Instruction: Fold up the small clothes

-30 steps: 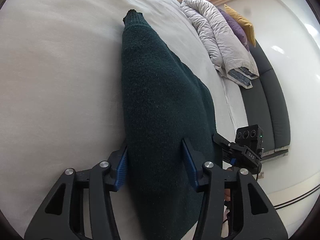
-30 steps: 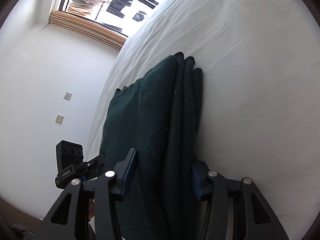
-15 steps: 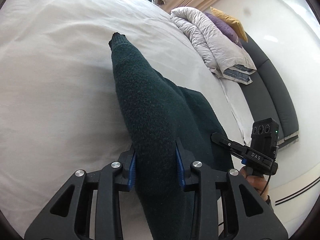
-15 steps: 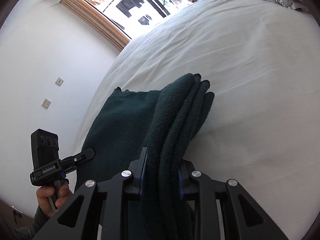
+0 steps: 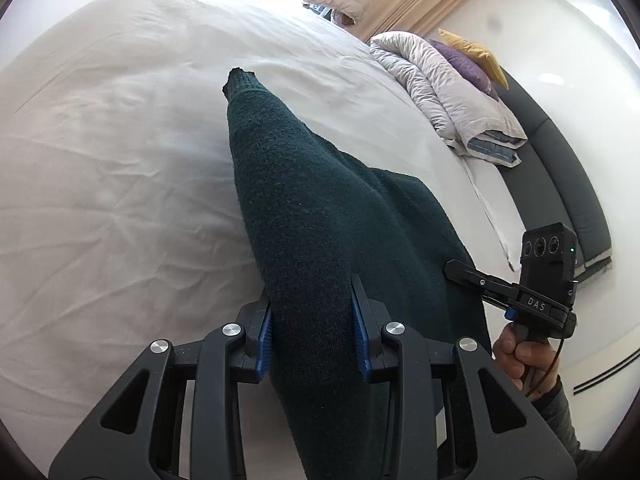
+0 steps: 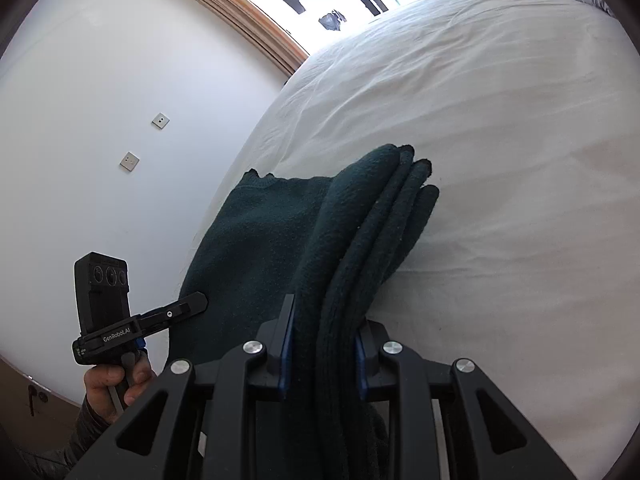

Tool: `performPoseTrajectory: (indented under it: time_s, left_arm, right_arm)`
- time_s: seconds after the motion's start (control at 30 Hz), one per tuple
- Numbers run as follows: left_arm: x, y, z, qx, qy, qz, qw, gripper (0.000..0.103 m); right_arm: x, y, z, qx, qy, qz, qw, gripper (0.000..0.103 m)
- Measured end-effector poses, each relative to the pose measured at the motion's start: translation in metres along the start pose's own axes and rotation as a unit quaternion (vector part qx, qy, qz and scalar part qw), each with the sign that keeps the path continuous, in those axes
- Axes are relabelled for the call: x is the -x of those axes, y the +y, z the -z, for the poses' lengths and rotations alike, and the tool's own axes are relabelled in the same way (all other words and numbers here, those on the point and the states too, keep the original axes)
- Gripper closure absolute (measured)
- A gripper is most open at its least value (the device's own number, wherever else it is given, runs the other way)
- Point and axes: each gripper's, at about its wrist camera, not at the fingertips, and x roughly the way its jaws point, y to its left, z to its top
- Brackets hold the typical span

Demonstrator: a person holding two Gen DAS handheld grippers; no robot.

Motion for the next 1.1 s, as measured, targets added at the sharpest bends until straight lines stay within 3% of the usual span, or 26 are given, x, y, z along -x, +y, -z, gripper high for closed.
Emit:
performPoseTrajectory:
  time_s: [0.3,0.47,0.6,0.8,1.1]
  left_arm:
    - [-0.014,0.029,0.040,-0.019,0.005,-0.023,0.9995,0.068]
    - [-0.013,0.026,0.053,-0.048,-0.014,-0.069,0.9964,0.048]
    - [-0.009,0.023,0.061,-0.061,-0.028,-0.103,0.9924,0.042]
    - [0.004,-0.011,0.072,-0.106,-0.063,-0.173,0.9773,0.042]
    - [0.044,-0.058,0.087,-0.144,-0.125,-0.216,0.9576,0.042]
  right_arm:
    - [-0.013,-0.026,0.033,-0.035,0.005,0.004,0.999,0.075]
    - [-0.015,-0.050,0.043,-0.075,-0.015,-0.036,0.996,0.064]
    - [-0.007,-0.048,0.046,-0.076,-0.025,-0.034,0.996,0.056]
    - [0.025,-0.035,0.052,-0.058,-0.054,0.007,0.997,0.046]
    - [0.082,0.034,0.072,0.030,-0.123,0.059,0.990,0.038]
